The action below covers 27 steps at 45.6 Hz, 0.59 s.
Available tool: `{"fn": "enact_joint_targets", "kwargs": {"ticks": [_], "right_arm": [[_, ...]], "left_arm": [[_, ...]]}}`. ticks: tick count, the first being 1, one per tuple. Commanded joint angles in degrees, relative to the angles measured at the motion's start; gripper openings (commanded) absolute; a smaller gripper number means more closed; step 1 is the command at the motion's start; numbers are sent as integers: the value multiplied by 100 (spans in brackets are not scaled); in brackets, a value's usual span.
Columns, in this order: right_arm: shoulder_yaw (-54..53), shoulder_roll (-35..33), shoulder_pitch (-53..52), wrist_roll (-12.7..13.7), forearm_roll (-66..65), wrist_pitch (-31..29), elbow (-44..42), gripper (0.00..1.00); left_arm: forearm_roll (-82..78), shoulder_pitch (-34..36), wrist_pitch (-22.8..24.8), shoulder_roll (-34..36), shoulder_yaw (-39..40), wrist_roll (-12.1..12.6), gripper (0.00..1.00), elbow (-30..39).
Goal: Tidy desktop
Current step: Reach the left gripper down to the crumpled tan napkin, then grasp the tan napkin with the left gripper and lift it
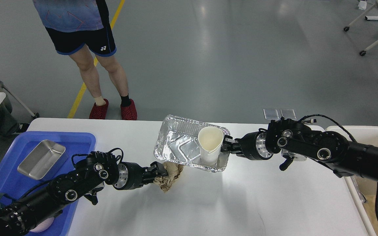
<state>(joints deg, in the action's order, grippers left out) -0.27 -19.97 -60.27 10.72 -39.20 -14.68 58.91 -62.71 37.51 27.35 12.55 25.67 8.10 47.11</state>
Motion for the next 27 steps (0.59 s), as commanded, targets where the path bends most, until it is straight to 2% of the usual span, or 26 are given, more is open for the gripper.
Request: {"fn": "enact_joint_targets", "kwargs": {"ticks": [1,9,14,22,27], "right_arm": [[0,-25,7,0,0,0,7,0],[0,-33,7,0,0,0,7,0],[0,-33,7,0,0,0,7,0],[0,-33,7,0,0,0,7,0],[0,-33,7,0,0,0,7,0]], "left_arm": [[13,-24,33,-7,-71,-1,28,9],[4,-33,42,-7,-80,-1,15,9],[-5,-33,51,2,-80,16,2,62],[4,37,68,151,-71,51,0,360],[30,37,86,634,-54,60,0,825]]}}
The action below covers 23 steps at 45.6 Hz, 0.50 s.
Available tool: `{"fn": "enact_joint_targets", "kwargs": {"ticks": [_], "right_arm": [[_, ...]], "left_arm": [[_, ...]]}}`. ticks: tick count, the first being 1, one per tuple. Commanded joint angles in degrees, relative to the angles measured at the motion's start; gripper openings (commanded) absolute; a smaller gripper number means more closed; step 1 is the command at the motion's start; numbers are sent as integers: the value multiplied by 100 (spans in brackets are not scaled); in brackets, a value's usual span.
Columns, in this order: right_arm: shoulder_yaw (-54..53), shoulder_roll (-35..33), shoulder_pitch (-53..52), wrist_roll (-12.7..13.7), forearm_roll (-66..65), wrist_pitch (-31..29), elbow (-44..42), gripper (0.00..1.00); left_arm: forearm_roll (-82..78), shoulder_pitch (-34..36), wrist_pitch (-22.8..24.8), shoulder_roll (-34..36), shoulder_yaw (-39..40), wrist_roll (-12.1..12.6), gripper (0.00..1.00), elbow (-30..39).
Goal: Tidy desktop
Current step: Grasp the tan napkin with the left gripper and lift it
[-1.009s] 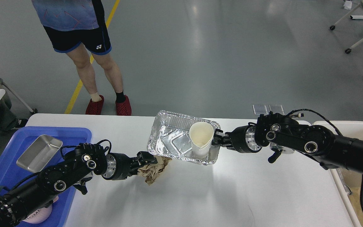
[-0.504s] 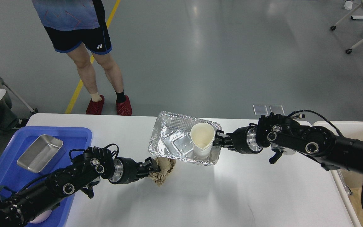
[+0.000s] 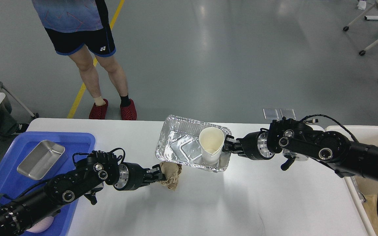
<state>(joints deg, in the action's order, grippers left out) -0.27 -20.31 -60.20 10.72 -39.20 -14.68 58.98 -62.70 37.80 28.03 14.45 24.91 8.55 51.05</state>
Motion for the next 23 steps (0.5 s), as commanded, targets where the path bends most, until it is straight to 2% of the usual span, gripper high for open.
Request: {"fn": "enact_joint_targets", "kwargs": {"ticks": [1,5,13,17,23], "right_arm": [[0,1,0,0,0,0,-1,0],[-8,-17,0,0,0,0,8,0],[-8,-52,0,0,0,0,8,0],[-17,-52,9,0,-9,0,-9,0],[-52,-17,0,0,0,0,-18,0]], "left_arm": [[30,9,27,557,40,15,0,545],[91,-9,36,1067,119,50,0,1107],[284,-88,80,2543,181,33,0,2259],[574,-167,247,3150,225,7,0,2523],[943,-185,545,4029,698,-2,0,3129]]}}
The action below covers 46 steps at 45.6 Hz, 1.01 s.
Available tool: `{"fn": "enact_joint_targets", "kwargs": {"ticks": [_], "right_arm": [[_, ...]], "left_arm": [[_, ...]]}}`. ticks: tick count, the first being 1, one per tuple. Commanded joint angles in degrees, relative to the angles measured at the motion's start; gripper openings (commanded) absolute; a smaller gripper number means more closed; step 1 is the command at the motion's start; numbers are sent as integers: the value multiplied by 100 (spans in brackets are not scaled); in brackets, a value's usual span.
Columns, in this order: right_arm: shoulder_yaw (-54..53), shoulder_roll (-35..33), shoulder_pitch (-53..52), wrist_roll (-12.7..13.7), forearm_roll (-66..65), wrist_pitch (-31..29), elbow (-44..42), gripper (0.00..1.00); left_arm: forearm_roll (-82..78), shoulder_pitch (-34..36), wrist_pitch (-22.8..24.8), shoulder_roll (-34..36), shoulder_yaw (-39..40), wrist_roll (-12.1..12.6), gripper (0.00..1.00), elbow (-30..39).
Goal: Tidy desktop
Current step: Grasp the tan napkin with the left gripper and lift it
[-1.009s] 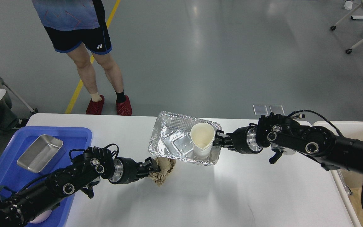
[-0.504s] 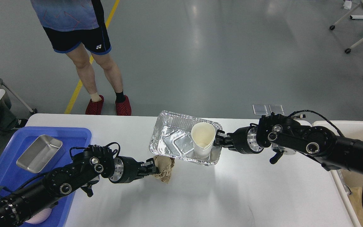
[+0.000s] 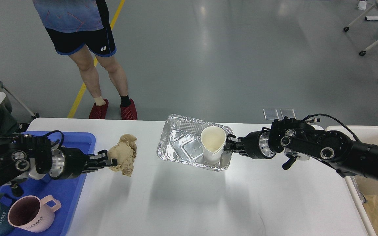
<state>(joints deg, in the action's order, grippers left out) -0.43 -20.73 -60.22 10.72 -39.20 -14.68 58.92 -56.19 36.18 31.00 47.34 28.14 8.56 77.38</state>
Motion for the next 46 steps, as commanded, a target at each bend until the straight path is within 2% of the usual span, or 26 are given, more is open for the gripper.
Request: {"fn": "enact_joint_targets", "kwargs": {"ticks": [1,6,10,18,24,36,42,46], "right_arm": [[-44,25,1,0,0,0,-12,0],[-44,25,1,0,0,0,-12,0],[-44,25,1,0,0,0,-12,0],[-44,43,-8,0,0,0,-12,0],[-44,43,-17,0,0,0,-12,0],[-53,60,-17,0,0,0,-12,0],[-53,69,-25,0,0,0,-12,0],[-53,113,-34,0,0,0,-12,0]], "left_arm": [[327,-23,309,880,472,-3,0,611],[591,-6,582,1461,1095,50,0,1095],[828,47,994,1804,1675,67,0,1227],[987,241,1952,2033,2915,146,1,1227],[1022,276,2384,2182,3566,181,1,1227],[1022,399,2400,2148,3628,269,1,1227],[987,469,2288,1656,3523,568,1,1210],[908,487,2217,928,3356,805,2,1210]]}}
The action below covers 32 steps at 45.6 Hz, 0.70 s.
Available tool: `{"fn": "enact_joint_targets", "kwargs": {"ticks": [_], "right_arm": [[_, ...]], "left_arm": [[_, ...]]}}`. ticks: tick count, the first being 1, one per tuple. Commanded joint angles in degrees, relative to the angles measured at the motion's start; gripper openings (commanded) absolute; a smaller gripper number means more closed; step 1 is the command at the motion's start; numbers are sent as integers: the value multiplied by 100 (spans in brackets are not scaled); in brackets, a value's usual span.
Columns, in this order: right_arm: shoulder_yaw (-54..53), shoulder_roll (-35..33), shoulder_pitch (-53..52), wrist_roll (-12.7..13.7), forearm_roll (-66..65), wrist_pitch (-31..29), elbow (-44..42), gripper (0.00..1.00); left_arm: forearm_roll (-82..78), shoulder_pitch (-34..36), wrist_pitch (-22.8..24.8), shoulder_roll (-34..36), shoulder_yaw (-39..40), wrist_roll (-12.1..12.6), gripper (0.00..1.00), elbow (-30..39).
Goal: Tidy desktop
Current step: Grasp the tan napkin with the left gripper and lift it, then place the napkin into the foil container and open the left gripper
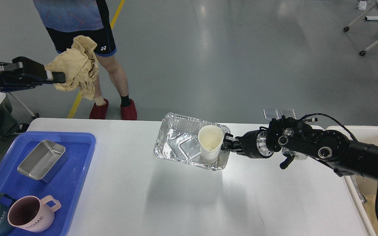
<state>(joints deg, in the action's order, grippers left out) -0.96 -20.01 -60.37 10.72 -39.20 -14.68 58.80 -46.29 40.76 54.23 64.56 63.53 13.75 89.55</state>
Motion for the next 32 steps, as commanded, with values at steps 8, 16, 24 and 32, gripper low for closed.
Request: {"fn": "enact_joint_targets", "kwargs": {"ticks": [8,16,24,32], "right_arm": [[0,33,-27,0,9,0,0,0],[0,41,-27,0,9,0,0,0],[0,-11,-1,0,9,0,18,0],[8,15,-9,0,9,0,9,0]], "left_arm": [[-775,362,-202,-1937,-1026,383,3,-288],[-1294,319,-351,-3247,-1448,400,3,-991],[-1725,248,-536,-4161,-1484,382,3,-1703],[-1734,169,-808,-4671,-1492,356,11,-2170]]}}
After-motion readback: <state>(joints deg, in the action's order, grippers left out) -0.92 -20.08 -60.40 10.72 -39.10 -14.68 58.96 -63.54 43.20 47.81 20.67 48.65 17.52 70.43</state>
